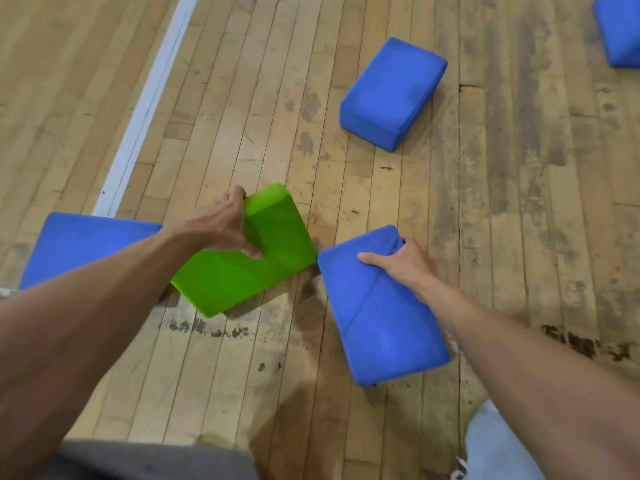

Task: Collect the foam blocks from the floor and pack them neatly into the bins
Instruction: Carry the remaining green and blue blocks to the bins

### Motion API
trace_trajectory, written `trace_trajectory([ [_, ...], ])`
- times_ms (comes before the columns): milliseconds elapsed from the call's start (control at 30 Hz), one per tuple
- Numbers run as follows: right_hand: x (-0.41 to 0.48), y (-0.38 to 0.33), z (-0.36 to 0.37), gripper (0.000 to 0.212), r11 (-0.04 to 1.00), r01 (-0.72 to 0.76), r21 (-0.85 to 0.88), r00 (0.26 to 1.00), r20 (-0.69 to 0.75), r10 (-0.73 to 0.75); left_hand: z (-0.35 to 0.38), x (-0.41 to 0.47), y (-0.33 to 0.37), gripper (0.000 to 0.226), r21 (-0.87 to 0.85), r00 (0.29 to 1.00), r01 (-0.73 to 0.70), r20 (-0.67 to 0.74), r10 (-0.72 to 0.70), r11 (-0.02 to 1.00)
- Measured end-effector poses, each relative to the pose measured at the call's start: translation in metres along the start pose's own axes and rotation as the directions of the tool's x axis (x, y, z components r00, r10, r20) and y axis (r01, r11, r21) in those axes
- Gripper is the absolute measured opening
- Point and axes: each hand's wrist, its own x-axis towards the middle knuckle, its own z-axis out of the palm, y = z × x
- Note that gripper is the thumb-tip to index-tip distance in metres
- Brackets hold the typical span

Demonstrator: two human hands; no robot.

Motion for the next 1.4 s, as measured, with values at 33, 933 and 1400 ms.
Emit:
trace_trajectory([
  [33, -0.017, 0.002, 0.006, 0.099, 0.999, 0.006, -0.032, 0.999, -0.048, -0.008, 0.004, -0.015, 0.002, 0.112, 0.023, 0.999, 0.020, -0.037, -0.019, 1.000],
  [933, -0.598, -0.378, -0.170, 0.090, 0.579, 0.693, -0.429, 0.715, 0.510, -0.477, -0.346, -0.667, 0.121, 0.107, -0.734, 0.532, 0.551, -0.058, -0.845, 0.397],
  [1400, -0.835, -0.257, -0.107, 0.072, -0.279, 0.921, -0.270, 0.240, 0.961, -0.139, -0.116, -0.957, 0.327, 0.089, -0.853, -0.051, 0.170, 0.493, -0.868, -0.494],
])
